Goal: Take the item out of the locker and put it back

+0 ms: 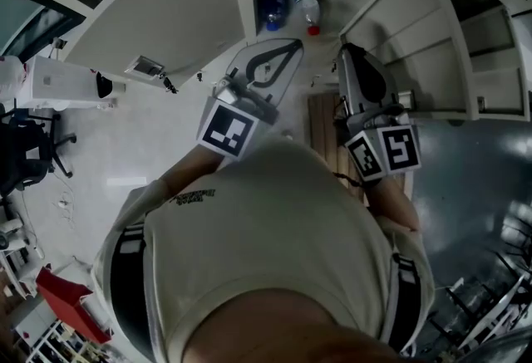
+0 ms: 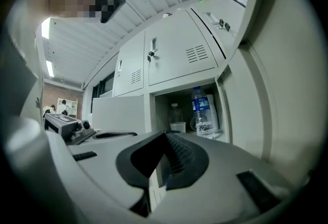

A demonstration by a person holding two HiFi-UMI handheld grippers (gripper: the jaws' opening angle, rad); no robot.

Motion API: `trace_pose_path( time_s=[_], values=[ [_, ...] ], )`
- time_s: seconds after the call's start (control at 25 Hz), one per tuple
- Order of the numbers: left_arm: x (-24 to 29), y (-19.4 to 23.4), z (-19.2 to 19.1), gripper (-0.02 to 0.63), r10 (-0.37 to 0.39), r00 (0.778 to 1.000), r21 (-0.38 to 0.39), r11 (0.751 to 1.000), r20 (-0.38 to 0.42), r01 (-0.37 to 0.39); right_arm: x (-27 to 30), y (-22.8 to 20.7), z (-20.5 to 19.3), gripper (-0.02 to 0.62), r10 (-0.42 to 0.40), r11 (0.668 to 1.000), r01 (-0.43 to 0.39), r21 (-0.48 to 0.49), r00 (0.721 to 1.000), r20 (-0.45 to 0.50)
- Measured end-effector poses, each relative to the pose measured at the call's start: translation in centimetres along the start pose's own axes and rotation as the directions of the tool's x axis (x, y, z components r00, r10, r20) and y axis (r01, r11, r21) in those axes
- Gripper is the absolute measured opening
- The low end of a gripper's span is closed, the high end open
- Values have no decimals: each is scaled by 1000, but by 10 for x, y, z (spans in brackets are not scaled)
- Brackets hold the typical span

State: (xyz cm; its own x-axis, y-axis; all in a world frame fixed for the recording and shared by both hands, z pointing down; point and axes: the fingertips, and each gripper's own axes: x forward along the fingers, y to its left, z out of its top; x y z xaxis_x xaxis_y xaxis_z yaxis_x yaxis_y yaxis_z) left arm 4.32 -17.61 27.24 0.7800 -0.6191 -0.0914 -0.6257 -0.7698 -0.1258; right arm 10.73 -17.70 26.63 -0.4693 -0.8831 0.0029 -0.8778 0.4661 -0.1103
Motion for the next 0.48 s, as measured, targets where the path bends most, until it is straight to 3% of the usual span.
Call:
trace_pose_path(
  time_s=[0.48],
  values=[
    [-11, 0, -5, 8, -9, 1000, 0, 1000, -21, 9, 1, 10, -6, 2, 1, 1000, 0, 6, 1000, -16]
  ],
)
